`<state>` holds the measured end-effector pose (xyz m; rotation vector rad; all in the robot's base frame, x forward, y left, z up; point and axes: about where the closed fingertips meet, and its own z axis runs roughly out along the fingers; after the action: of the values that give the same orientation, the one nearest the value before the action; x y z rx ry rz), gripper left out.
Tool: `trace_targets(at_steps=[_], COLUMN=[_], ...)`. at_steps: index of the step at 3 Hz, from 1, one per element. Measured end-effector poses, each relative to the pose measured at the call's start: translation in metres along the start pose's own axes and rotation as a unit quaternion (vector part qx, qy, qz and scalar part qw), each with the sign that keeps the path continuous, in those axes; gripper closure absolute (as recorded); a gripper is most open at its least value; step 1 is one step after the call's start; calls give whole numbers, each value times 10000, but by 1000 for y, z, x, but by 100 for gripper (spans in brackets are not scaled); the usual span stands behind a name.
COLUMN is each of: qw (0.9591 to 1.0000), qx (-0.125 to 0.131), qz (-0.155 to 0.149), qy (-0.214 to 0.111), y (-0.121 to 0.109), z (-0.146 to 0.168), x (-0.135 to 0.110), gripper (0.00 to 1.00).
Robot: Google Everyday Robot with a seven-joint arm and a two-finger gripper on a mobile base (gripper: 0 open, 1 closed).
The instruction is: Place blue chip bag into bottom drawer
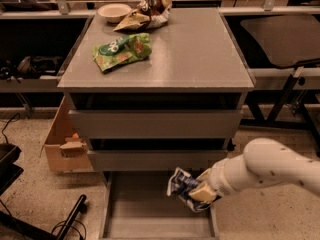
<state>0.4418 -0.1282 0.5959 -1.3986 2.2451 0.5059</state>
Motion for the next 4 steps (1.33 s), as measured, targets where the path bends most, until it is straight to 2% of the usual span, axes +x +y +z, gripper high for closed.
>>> trace_targets(at_steps=[1,2,3,4], qw=[9967,9847,9656,9586], qx=[-446,-886,-1323,-1545], qz=[502,1219,1961,2152], qy=[-455,-876,-1077,-1045], y=[20,33,43,59], z=[86,160,227,249], x=[2,-9,-11,2], gripper=[100,100,100,100])
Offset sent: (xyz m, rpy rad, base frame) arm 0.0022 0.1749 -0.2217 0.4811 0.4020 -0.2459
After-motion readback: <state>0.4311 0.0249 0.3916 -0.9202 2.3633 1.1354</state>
